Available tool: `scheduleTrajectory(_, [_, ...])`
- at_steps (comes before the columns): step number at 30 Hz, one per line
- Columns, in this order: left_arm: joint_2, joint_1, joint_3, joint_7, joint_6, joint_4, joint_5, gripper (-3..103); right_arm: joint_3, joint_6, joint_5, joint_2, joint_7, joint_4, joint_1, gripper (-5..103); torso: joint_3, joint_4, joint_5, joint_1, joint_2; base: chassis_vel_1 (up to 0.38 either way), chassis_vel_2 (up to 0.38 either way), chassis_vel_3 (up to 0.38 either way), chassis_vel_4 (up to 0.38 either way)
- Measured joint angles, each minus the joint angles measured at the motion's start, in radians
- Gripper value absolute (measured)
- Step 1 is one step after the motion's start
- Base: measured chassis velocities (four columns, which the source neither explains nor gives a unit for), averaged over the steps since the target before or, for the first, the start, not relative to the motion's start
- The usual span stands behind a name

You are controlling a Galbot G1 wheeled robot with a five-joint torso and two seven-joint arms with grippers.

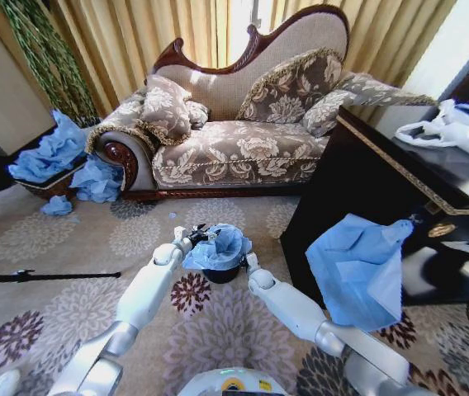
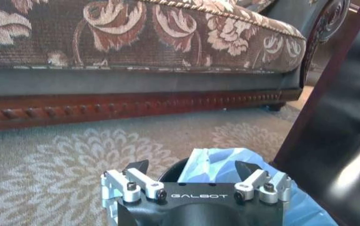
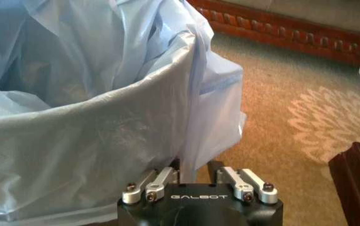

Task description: Place a garbage bag over the trash bin.

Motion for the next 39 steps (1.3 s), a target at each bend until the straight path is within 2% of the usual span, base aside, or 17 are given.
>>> scheduleTrajectory(4, [-0.001, -0.008, 0.004, 0.005, 0.000, 0.016, 0.001, 93, 0.002, 0.001, -0.001, 0.004, 0.011, -0.004, 0.001, 40, 0.000, -0.0002, -0.0001, 0.000, 0.000, 0.000, 0.000, 0.000, 0.000])
scheduleTrajectory(6, [-0.003, -0.013, 0.007, 0.002, -0.001, 0.027, 0.001, 89, 0.002, 0.003, -0.001, 0.004, 0.014, -0.006, 0.001, 51, 0.000, -0.0001, -0.0001, 0.000, 0.000, 0.000, 0.000, 0.000, 0.000])
scheduleTrajectory(7, [-0.003, -0.013, 0.007, 0.002, -0.001, 0.027, 0.001, 89, 0.002, 0.003, -0.001, 0.004, 0.014, -0.006, 0.001, 51, 0.000, -0.0001, -0.0001, 0.000, 0.000, 0.000, 0.000, 0.000, 0.000])
scheduleTrajectory(9, [-0.005, -0.017, 0.008, -0.003, -0.008, 0.034, 0.000, 76, -0.001, 0.003, -0.001, 0.001, 0.021, -0.005, 0.001, 61, 0.000, -0.0001, -0.0001, 0.000, 0.000, 0.000, 0.000, 0.000, 0.000])
scheduleTrajectory(10, [-0.005, -0.017, 0.008, -0.003, -0.008, 0.034, 0.000, 76, -0.001, 0.003, -0.001, 0.001, 0.021, -0.005, 0.001, 61, 0.000, -0.0001, -0.0001, 0.000, 0.000, 0.000, 0.000, 0.000, 0.000])
scheduleTrajectory(13, [-0.003, -0.009, 0.005, -0.006, -0.009, 0.018, -0.007, 66, -0.004, 0.003, -0.001, -0.001, 0.026, -0.002, -0.002, 78, 0.000, -0.0001, 0.0000, 0.000, 0.000, 0.000, 0.000, 0.000, 0.000])
scheduleTrajectory(14, [-0.003, -0.009, 0.005, -0.006, -0.009, 0.018, -0.007, 66, -0.004, 0.003, -0.001, -0.001, 0.026, -0.002, -0.002, 78, 0.000, -0.0001, 0.0000, 0.000, 0.000, 0.000, 0.000, 0.000, 0.000])
scheduleTrajectory(16, [-0.001, -0.002, 0.003, -0.007, -0.009, 0.015, -0.012, 55, -0.005, 0.003, 0.000, 0.000, 0.030, -0.002, -0.002, 83, 0.000, 0.0001, 0.0001, 0.000, 0.000, 0.000, 0.000, 0.000, 0.000])
scheduleTrajectory(17, [-0.001, 0.002, 0.001, -0.007, -0.009, 0.014, -0.013, 49, -0.005, 0.002, 0.000, 0.001, 0.032, -0.002, -0.002, 94, 0.000, 0.0001, 0.0000, 0.000, 0.000, 0.000, 0.000, 0.000, 0.000])
scheduleTrajectory(19, [-0.001, 0.004, 0.000, -0.007, -0.009, 0.014, -0.014, 44, -0.005, 0.002, 0.000, 0.001, 0.033, -0.002, -0.002, 94, 0.000, 0.0002, 0.0001, 0.000, 0.000, 0.000, 0.000, 0.000, 0.000])
scheduleTrajectory(22, [0.001, 0.013, -0.006, -0.006, -0.009, 0.005, -0.015, 28, -0.008, 0.001, 0.003, -0.004, 0.034, 0.001, -0.003, 100, 0.000, 0.0002, 0.0001, 0.000, 0.000, 0.000, 0.000, 0.000, 0.000])
scheduleTrajectory(26, [0.004, 0.018, -0.008, -0.006, -0.009, -0.004, -0.015, 23, -0.010, 0.000, 0.005, -0.006, 0.036, 0.005, -0.004, 100, 0.000, 0.0002, 0.0001, 0.000, 0.000, 0.000, 0.000, 0.000, 0.000])
scheduleTrajectory(28, [0.006, 0.021, -0.009, -0.006, -0.008, -0.008, -0.016, 11, -0.010, 0.000, 0.009, -0.005, 0.040, 0.006, -0.004, 100, 0.000, 0.0001, 0.0000, 0.000, 0.000, 0.000, 0.000, 0.000, 0.000])
scheduleTrajectory(31, [0.007, 0.021, -0.009, -0.005, -0.008, -0.008, -0.016, 15, -0.010, -0.001, 0.011, -0.002, 0.042, 0.006, -0.003, 100, 0.000, -0.0001, 0.0000, 0.000, 0.000, 0.000, 0.000, 0.000, 0.000])
scheduleTrajectory(33, [0.007, 0.022, -0.012, -0.006, -0.006, -0.010, -0.018, 6, -0.010, -0.001, 0.012, 0.000, 0.043, 0.006, -0.002, 100, 0.000, 0.0000, 0.0000, 0.000, 0.000, 0.000, 0.000, 0.000, 0.000])
scheduleTrajectory(34, [0.007, 0.022, -0.012, -0.006, -0.006, -0.010, -0.018, 6, -0.010, -0.001, 0.012, 0.000, 0.043, 0.006, -0.002, 100, 0.000, 0.0000, 0.0000, 0.000, 0.000, 0.000, 0.000, 0.000, 0.000])
scheduleTrajectory(39, [0.006, 0.023, -0.017, -0.014, -0.006, -0.014, -0.024, 26, -0.017, -0.001, 0.016, -0.005, 0.049, 0.011, -0.002, 100, 0.000, 0.0001, 0.0000, 0.000, 0.000, 0.000, 0.000, 0.000, 0.000])
